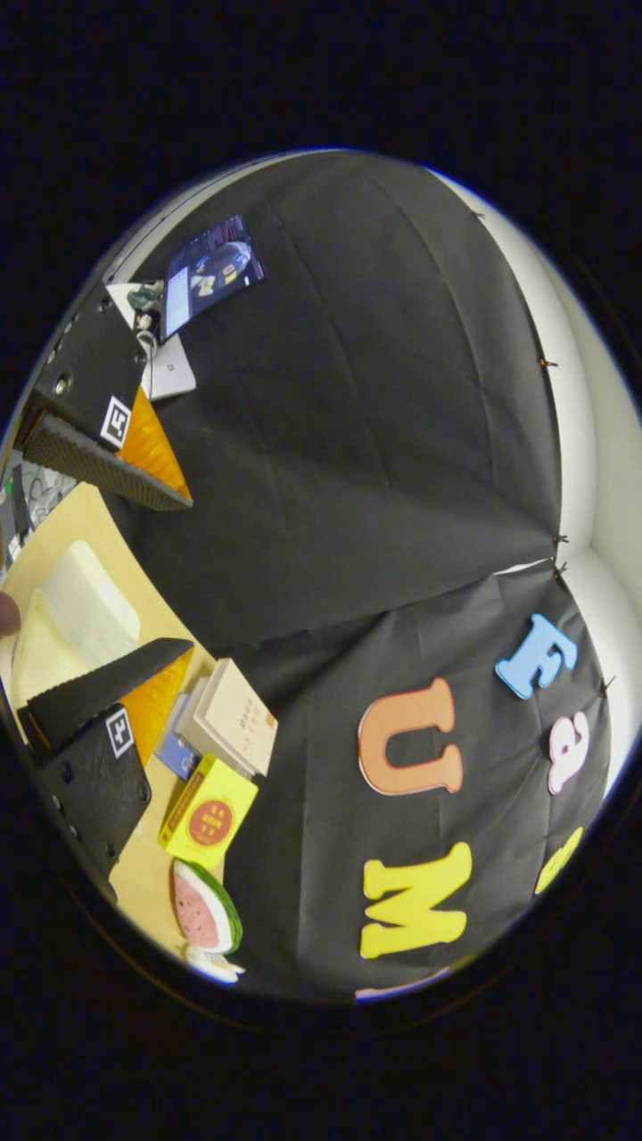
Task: Open the storage box then place both shoes into the box .Put the left shoe in first, then the right shoe, with the right side of both shoes facing outward in a uniform manner.
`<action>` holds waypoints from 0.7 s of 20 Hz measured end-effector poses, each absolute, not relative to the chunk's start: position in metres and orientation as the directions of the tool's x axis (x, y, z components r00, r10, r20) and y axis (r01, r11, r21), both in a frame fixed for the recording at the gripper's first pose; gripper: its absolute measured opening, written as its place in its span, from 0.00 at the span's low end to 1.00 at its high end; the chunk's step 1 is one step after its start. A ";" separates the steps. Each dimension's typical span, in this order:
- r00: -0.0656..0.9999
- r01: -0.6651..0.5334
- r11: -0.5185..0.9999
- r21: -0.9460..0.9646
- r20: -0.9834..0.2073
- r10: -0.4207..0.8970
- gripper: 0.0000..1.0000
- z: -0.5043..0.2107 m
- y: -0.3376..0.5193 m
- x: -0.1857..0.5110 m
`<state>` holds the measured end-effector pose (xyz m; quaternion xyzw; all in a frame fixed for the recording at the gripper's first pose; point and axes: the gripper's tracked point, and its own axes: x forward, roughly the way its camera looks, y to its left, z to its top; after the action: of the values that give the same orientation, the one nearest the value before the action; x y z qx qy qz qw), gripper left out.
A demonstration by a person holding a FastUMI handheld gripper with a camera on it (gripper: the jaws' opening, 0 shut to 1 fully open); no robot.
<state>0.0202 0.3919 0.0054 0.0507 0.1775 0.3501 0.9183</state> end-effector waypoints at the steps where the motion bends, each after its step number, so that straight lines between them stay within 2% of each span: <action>1: 0.724 -0.596 0.779 0.192 -0.292 0.626 0.95 0.001 0.370 0.023; 9: 0.854 -0.413 0.898 0.153 -0.277 0.440 0.95 -0.018 0.191 0.034; 14: 0.917 -0.252 0.964 0.089 -0.298 0.267 0.95 -0.057 0.063 0.039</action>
<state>0.0393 0.0634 -0.0568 0.0243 0.1554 0.1326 0.9786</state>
